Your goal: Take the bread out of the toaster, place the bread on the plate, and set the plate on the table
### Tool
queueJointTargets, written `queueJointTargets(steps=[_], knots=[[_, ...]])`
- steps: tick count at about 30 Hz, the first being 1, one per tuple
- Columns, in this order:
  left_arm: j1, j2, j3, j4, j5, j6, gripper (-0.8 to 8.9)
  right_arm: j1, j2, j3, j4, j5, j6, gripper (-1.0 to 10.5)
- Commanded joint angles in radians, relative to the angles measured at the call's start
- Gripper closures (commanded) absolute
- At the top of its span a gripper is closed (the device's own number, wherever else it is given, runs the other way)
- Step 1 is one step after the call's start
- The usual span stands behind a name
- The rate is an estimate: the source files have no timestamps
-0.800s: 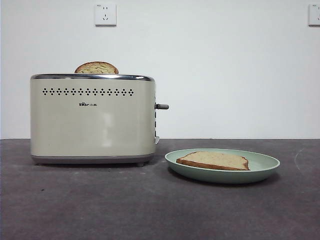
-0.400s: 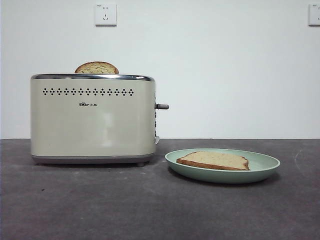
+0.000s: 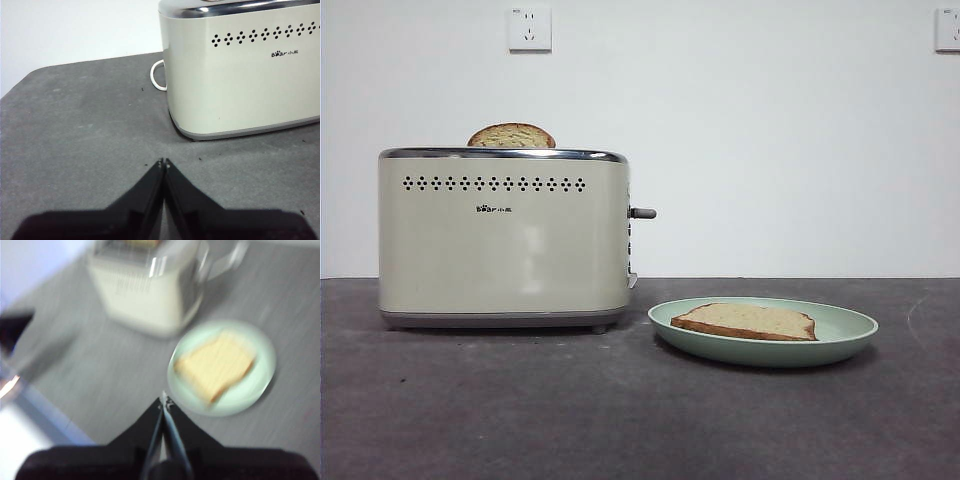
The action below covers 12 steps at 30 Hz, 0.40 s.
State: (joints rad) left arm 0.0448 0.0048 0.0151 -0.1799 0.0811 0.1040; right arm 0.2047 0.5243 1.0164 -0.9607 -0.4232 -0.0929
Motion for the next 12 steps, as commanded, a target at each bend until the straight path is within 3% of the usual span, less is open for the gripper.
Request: queueJointTargets(steps=[1, 7, 12], knots=[[0.003, -0.003, -0.012, 0.005, -0.001, -0.004, 8.17, -0.054, -0.048, -0.055, 0.127, 0.017, -0.013, 9.5], [0.003, -0.003, -0.012, 0.005, -0.001, -0.004, 8.17, -0.114, -0.186, -0.288, 0.469, 0.116, 0.031, 9.5], [0.003, -0.003, -0.012, 0.005, -0.001, -0.004, 8.17, -0.113, -0.304, -0.569, 0.752, 0.277, 0.122, 9.5]])
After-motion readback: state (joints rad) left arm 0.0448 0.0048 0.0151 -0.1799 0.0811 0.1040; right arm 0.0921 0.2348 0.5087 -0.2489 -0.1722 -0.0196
